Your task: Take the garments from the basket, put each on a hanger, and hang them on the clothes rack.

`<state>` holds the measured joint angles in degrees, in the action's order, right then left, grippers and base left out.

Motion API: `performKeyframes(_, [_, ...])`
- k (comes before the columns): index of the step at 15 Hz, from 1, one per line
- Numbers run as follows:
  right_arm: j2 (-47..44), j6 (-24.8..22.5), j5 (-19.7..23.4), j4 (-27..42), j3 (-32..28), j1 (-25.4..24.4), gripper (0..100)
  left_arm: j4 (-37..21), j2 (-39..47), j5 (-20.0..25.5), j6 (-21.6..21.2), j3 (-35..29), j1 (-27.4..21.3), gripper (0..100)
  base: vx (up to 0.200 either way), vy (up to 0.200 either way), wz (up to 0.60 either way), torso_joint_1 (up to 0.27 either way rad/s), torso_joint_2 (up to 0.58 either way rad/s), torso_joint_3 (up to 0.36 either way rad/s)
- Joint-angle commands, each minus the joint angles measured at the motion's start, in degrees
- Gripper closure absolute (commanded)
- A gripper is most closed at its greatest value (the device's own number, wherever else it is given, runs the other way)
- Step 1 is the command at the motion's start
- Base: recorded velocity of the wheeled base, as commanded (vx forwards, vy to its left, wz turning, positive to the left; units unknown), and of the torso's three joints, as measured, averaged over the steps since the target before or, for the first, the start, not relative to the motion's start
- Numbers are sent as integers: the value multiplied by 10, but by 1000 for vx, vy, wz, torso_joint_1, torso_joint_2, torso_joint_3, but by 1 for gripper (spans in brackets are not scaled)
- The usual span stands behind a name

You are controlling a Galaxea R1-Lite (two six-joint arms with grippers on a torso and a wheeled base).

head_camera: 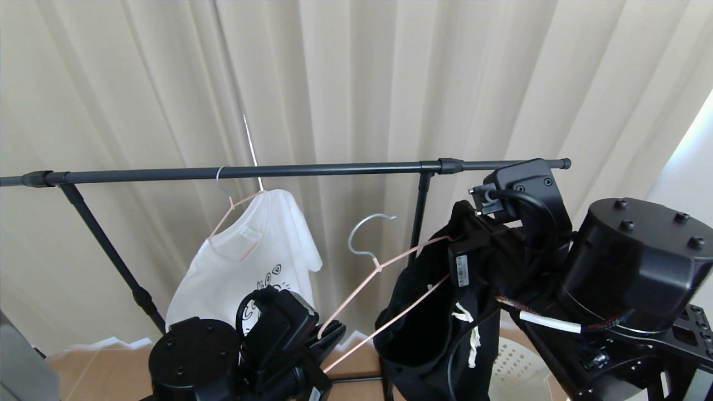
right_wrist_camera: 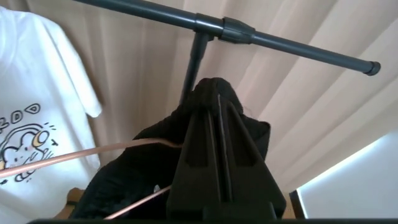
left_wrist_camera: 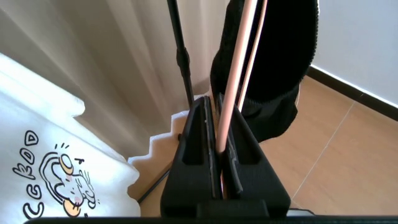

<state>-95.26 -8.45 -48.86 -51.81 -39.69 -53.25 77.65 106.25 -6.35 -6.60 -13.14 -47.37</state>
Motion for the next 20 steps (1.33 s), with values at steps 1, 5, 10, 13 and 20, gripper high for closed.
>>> performKeyframes(1, [1, 8, 0, -1, -1, -37, 100, 0, 3, -1, 0, 0, 0, 100, 0, 0, 0, 0, 0, 0])
performKeyframes(5, [-4, 29, 0, -1, -5, -91, 100, 2, 4, -1, 0, 0, 0, 100, 0, 0, 0, 0, 0, 0])
performKeyframes(10, [-7, 58, 3, -1, -11, -128, 100, 2, 4, -1, 0, 0, 2, 100, 0, 0, 0, 0, 0, 0])
performKeyframes(13, [-9, 67, 3, -1, -13, -128, 100, 3, 4, 0, 0, 0, 3, 100, 0, 0, 0, 0, 0, 0])
performKeyframes(20, [6, 65, 3, -1, -21, -101, 0, 31, 4, 2, -1, 6, 2, 100, 0, 0, 0, 0, 0, 0])
